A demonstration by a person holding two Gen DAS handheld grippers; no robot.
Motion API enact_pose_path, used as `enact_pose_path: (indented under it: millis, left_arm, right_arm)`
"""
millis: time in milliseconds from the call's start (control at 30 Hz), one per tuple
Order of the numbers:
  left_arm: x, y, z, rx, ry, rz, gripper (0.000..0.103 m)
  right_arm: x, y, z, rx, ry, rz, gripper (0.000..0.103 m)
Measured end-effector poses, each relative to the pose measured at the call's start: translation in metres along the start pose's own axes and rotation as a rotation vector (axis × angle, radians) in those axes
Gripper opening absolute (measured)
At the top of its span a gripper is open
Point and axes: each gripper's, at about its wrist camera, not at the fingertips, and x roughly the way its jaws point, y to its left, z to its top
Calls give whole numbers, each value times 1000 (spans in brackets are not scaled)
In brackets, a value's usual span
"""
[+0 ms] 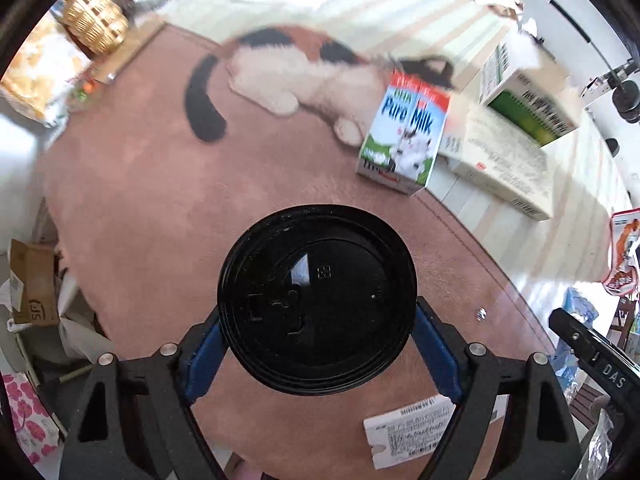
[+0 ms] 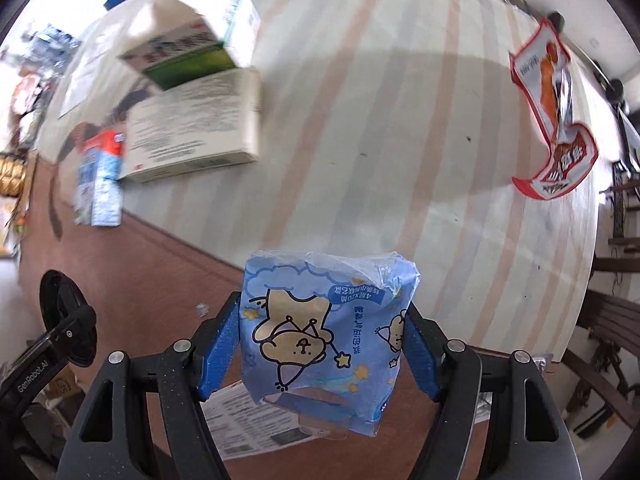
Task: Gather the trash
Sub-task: 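Carry the lid and bag to the bin and release both into it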
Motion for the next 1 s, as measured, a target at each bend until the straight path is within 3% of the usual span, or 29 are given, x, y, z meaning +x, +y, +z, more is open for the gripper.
enact_pose_path:
  millis: [300,567,800,1000]
  left_arm:
    - [-79,50,-48,-57,-163,-24,85]
    - [-112,120,-117,-166,-232,-91,85]
    - [-108,200,-208,-296,-196,-135,85]
    - [-26,272,-283,-430,-33,-155,85]
  right_arm:
    - [-53,26,-35,-138,-93,27,75]
    - [-110,97,-120,-256,-140,87,75]
    - [-96,170,-235,-384,-60,157,75]
    - [-8,214,-330,-478,130,176,75]
